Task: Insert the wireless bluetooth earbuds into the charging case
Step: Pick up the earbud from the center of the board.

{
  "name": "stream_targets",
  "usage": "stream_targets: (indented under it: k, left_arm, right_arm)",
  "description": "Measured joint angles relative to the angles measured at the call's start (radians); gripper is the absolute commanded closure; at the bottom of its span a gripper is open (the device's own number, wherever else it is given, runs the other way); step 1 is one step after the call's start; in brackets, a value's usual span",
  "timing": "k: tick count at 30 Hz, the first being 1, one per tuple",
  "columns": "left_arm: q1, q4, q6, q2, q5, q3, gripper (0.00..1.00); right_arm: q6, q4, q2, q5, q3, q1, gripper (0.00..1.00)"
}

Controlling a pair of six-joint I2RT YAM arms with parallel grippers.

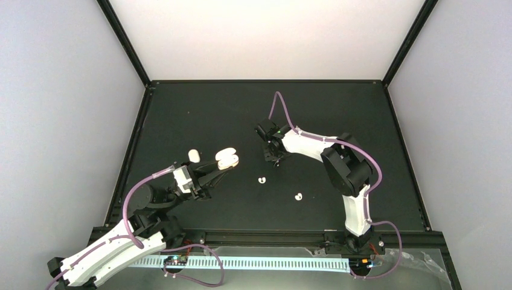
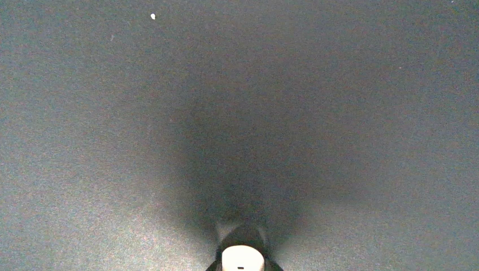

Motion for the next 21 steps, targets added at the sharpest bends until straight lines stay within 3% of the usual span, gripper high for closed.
stream_targets:
  k: [5,10,21]
  left_arm:
    - [0.0,0.0,0.0,0.0,0.0,0.0,0.99]
    - [0.0,0.0,0.0,0.0,0.0,0.0,0.98]
    - [0.0,0.0,0.0,0.0,0.0,0.0,0.99]
  right_arm:
    - [-0.003,-0.001,0.003,-0.01,0.004,0.0,0.83]
    - [-0.008,-0.003,0.003,-0.007,0.005,-0.003,0.73]
    - [-0.005,0.001,0.007,-0.021,0.011,-0.014,0.72]
